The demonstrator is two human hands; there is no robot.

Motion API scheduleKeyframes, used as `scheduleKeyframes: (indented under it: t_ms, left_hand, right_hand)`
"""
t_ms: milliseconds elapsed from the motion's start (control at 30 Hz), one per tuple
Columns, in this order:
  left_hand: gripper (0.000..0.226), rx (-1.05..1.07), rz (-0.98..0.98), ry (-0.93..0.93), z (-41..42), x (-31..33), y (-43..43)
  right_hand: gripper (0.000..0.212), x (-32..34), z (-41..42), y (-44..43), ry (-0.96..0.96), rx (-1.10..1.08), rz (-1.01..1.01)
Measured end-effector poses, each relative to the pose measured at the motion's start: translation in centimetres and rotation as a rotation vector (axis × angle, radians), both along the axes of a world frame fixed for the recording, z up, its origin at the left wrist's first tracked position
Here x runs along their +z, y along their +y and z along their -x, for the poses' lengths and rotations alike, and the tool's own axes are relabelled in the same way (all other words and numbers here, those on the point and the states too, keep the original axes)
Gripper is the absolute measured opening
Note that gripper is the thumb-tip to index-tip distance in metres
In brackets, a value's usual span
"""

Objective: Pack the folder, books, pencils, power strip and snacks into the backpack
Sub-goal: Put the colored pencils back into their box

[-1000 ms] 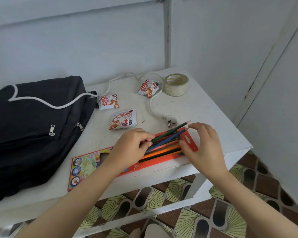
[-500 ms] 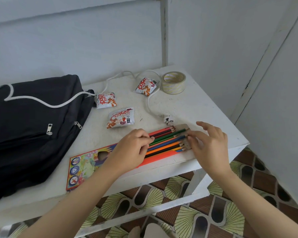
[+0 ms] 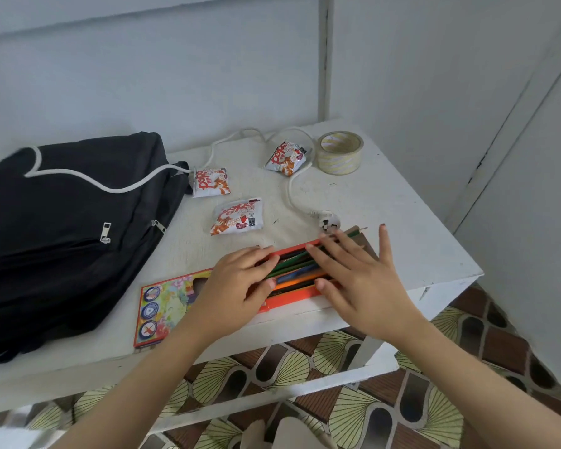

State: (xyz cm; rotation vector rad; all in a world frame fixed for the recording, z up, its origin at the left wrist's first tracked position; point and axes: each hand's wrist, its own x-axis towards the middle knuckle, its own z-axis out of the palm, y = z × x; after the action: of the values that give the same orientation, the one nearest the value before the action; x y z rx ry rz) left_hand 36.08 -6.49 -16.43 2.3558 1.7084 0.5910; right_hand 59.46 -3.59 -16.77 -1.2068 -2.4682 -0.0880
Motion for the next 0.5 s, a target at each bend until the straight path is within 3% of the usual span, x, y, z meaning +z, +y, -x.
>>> scheduleKeyframes:
  t_ms: [100,300,500]
  left_hand:
    - [0.066,-0.001,0.058,0.069,0.2,-0.1,-0.6]
    - [0.071,0.166,0.058,-0.057,0.8,0.2,-1.8]
    - [0.064,0.103,0.060,0.015,0.5,-0.1,-2.5]
  right_hand:
    - [0.053,-0.4,0.3,-0.2,-0.041,0.008,0.057]
    - [0.053,-0.2,0.0,0.1,-0.042,-0.039,0.083]
    - [0.057,0.0,0.6,-0.5,-0.097,-0.059,0.075]
